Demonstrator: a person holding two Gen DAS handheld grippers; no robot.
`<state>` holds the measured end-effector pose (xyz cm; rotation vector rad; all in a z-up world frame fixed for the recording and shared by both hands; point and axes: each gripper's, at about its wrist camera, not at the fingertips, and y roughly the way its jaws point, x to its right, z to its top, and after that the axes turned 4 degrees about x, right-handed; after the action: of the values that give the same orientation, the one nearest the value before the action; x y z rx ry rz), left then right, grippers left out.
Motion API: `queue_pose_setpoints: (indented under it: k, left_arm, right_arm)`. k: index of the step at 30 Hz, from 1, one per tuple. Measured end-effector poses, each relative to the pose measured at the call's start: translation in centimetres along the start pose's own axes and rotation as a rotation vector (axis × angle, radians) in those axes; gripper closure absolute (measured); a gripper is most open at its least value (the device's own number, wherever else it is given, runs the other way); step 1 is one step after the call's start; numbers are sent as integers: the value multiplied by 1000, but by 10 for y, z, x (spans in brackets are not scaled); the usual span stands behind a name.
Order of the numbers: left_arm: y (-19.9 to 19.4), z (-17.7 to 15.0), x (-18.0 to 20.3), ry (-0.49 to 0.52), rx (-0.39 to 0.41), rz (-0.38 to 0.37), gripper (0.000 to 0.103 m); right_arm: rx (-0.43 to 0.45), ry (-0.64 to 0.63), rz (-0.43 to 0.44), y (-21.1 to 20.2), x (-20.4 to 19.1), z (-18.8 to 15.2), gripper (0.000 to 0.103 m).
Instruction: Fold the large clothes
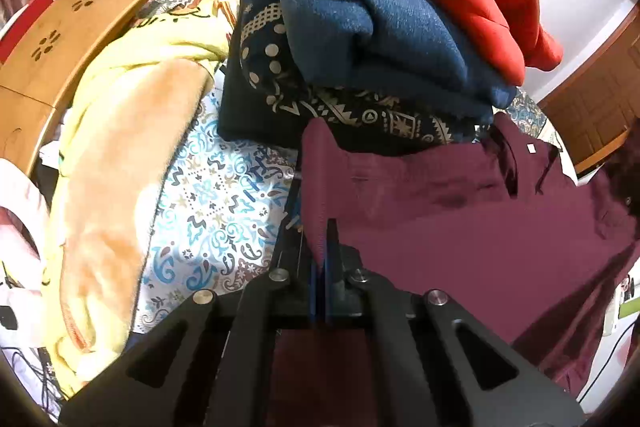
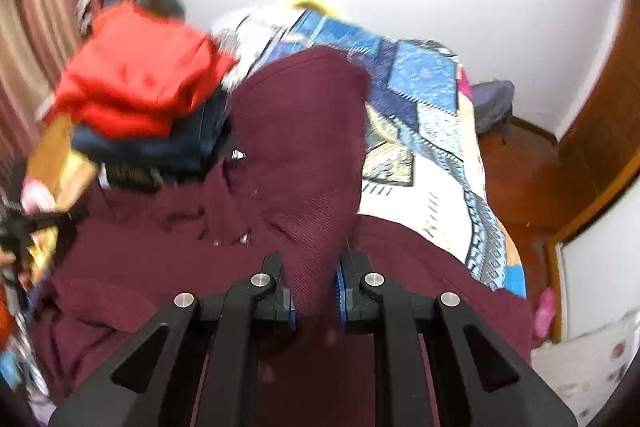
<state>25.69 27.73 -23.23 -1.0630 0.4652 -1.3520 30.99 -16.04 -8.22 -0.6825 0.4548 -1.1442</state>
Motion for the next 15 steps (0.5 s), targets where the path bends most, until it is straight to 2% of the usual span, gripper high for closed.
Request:
queue_pose_setpoints:
  k: [2, 8, 10, 12, 14, 15]
  left_arm:
    - [6, -4, 3, 20, -20, 37, 101]
    - [22, -22, 15, 67, -100, 93, 98]
    - [16, -28, 24, 109, -100, 127, 88]
    - [5, -30, 33, 139, -86, 135, 71]
    - [-7, -30, 41, 156, -61, 144, 56]
    - [-18, -31, 45, 168, -31, 141, 50]
  right_arm:
    - [-19, 30, 22, -1, 9, -9, 91]
    - [-177, 157, 63, 15, 40, -65, 89]
    - [-218, 205, 83, 21, 50, -85, 87]
    - [-230, 238, 88, 19, 57, -98, 81]
    - [-227, 258, 67, 13, 64, -104, 65]
    - [-218, 268, 47, 10, 67, -108, 60]
